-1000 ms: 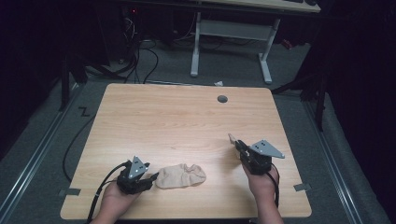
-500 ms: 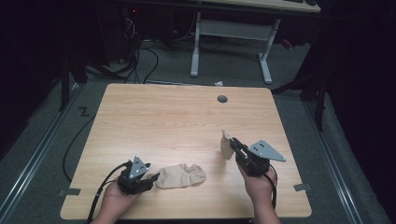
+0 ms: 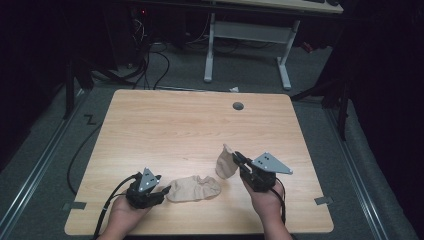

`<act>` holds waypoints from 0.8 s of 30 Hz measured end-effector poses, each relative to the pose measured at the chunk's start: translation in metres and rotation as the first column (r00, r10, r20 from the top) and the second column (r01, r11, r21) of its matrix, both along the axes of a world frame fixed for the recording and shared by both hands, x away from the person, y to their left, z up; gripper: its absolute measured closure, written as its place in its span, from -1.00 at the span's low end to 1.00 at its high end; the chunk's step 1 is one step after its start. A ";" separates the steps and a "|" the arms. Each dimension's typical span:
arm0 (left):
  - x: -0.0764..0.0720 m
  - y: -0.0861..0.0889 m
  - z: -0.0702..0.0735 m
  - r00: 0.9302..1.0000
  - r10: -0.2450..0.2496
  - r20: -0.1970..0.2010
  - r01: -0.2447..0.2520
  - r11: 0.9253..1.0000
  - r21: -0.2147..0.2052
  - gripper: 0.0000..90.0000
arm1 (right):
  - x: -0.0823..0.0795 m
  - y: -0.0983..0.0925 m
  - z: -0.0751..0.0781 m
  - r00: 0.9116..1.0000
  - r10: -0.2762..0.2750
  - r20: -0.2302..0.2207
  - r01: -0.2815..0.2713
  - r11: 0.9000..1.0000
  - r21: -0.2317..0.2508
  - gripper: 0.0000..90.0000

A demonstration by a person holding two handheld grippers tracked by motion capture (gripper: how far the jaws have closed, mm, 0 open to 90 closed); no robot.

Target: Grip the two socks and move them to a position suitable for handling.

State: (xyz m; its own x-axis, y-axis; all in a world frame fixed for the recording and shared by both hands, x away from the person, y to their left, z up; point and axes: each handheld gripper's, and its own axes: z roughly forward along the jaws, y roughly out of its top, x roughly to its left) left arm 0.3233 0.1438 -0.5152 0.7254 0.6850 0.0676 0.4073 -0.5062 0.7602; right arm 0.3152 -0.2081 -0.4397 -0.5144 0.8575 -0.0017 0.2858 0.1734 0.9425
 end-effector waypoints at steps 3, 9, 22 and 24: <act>0.000 0.000 0.000 1.000 -0.001 0.001 0.001 1.000 0.000 0.06 | 0.002 -0.004 -0.003 1.000 -0.009 -0.011 0.009 1.000 0.008 0.87; 0.000 0.000 0.000 1.000 -0.002 0.001 0.002 1.000 0.000 0.06 | 0.009 -0.014 -0.015 0.998 -0.043 -0.048 0.043 0.999 -0.005 0.87; 0.000 -0.001 0.000 1.000 0.000 -0.004 0.000 1.000 -0.005 0.06 | 0.024 -0.038 -0.045 0.981 -0.106 -0.161 0.107 0.994 -0.002 0.86; -0.001 -0.002 0.000 1.000 -0.003 -0.002 0.003 1.000 -0.002 0.06 | 0.028 -0.046 -0.053 0.972 -0.129 -0.198 0.128 0.992 -0.013 0.85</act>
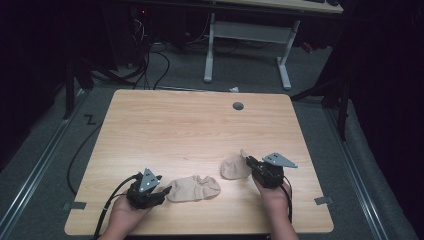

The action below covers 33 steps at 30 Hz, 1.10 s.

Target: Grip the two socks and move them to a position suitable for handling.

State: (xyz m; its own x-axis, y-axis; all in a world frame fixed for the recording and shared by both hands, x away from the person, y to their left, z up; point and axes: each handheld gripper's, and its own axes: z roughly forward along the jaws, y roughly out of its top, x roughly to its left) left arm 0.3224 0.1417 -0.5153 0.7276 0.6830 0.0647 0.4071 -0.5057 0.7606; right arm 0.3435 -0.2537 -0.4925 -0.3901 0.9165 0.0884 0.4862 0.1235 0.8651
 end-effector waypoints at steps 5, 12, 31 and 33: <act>0.000 -0.002 -0.002 1.000 -0.012 -0.006 0.012 1.000 0.009 0.06 | 0.004 -0.011 -0.008 0.998 -0.042 -0.037 0.042 0.999 -0.016 0.84; -0.011 -0.013 0.001 0.996 -0.083 -0.011 0.083 0.996 0.016 0.12 | 0.005 -0.023 -0.016 0.992 -0.086 -0.093 0.079 0.994 -0.072 0.77; -0.014 -0.037 -0.012 0.985 -0.156 -0.074 0.157 0.988 0.010 0.35 | 0.000 -0.050 -0.020 0.982 -0.148 -0.113 0.139 0.986 -0.089 0.61; -0.017 -0.039 -0.012 0.980 -0.182 -0.078 0.183 0.983 0.007 0.35 | 0.002 -0.051 -0.020 0.983 -0.148 -0.111 0.139 0.987 -0.084 0.61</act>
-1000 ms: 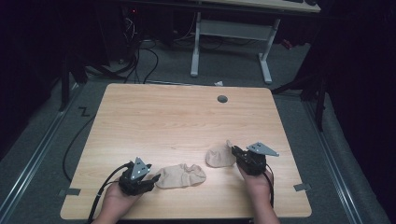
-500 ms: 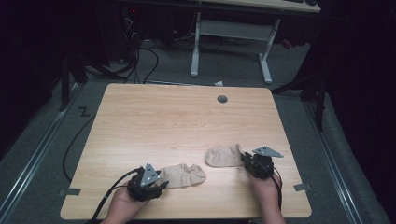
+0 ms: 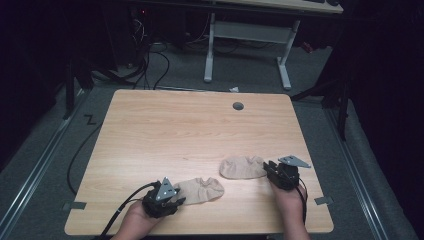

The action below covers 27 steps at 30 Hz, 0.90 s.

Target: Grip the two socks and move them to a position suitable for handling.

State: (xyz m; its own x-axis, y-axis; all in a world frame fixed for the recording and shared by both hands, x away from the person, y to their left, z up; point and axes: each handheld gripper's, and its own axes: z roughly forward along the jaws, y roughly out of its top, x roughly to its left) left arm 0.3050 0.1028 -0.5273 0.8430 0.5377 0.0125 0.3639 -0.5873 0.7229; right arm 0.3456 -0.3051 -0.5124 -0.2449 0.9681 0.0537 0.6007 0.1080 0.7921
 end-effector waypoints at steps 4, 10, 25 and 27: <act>-0.003 -0.002 0.000 1.000 -0.022 -0.006 0.022 1.000 -0.002 0.34 | 0.003 -0.002 -0.002 1.000 -0.013 -0.019 0.014 1.000 0.010 0.53; -0.003 -0.001 0.002 0.999 -0.032 -0.024 0.032 0.999 -0.001 0.32 | 0.010 -0.002 -0.008 0.997 -0.040 -0.063 0.040 0.999 0.007 0.32; 0.003 0.009 0.012 0.998 0.062 -0.004 -0.062 0.995 -0.077 0.21 | 0.017 0.011 -0.012 0.991 0.014 -0.135 -0.015 1.000 -0.009 0.88; 0.004 0.008 0.013 0.997 0.071 -0.001 -0.071 0.994 -0.082 0.20 | 0.018 0.015 -0.012 0.991 0.025 -0.131 -0.028 0.999 -0.018 0.90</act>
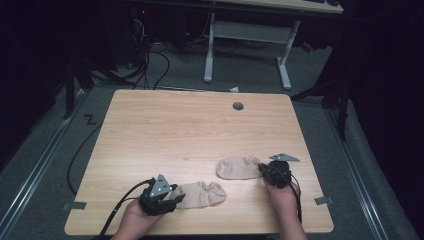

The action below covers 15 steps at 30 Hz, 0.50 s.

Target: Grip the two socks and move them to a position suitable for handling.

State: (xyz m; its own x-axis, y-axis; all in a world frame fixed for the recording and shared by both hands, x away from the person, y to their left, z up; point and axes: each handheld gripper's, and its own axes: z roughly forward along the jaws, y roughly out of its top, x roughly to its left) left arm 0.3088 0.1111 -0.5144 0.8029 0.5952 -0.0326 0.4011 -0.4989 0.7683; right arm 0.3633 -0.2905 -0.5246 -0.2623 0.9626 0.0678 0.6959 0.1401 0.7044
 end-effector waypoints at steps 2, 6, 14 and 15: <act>0.001 0.000 0.001 1.000 0.007 0.003 -0.007 1.000 0.000 0.20 | 0.001 0.007 0.000 1.000 0.010 -0.004 -0.010 1.000 -0.003 0.91; 0.004 0.003 0.002 0.999 0.034 0.018 -0.034 0.999 0.003 0.19 | 0.005 0.017 -0.001 1.000 0.013 -0.007 -0.013 0.999 0.032 0.91; 0.022 0.009 0.009 0.994 0.107 0.032 -0.107 0.994 0.003 0.11 | 0.015 0.048 0.000 0.998 0.068 -0.012 -0.068 0.998 0.013 0.90; 0.025 0.009 0.008 0.993 0.114 0.025 -0.114 0.993 -0.005 0.11 | 0.016 0.053 0.000 0.996 0.083 -0.013 -0.083 0.997 0.008 0.90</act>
